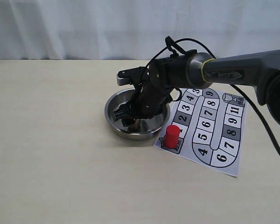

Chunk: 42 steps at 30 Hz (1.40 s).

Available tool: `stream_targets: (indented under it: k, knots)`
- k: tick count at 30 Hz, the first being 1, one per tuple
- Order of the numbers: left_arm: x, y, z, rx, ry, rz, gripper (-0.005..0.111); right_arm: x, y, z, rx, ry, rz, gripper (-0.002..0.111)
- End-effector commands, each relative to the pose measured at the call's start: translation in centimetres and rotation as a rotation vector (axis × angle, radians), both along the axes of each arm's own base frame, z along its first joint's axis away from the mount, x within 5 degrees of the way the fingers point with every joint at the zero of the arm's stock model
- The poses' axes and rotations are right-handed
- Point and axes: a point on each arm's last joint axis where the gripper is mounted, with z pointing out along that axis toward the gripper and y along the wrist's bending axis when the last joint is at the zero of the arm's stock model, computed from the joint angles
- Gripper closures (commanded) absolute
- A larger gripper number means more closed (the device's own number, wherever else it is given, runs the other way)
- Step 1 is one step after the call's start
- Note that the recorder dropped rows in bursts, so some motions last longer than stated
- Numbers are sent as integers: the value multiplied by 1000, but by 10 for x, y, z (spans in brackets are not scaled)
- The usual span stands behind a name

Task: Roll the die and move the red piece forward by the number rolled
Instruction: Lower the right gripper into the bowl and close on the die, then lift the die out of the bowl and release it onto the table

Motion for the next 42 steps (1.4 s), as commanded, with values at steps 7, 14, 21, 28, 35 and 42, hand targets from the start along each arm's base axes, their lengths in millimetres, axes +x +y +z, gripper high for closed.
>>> stream_targets:
  k: [7,14,21,28,35,42]
  knots:
    - [0,0,0,-9,-8,-1,107,3,-1,0,8,-21,-8,44]
    - [0,0,0,-9,-8,-1,107,3,-1,-1,9,-20,-13,52]
    - [0,0,0,-9,-8,-1,107,2,-1,-2,14,-2,-30,59]
    - [0,0,0,-9,-8,-1,107,2,-1,-2,15,1,-35,94]
    - [0,0,0,-9,-8,-1,107,3,-1,0,18,-10,-32,104]
    - [0,0,0,-9,-8,-1,107,7,-2,18,44,-75,-32,104]
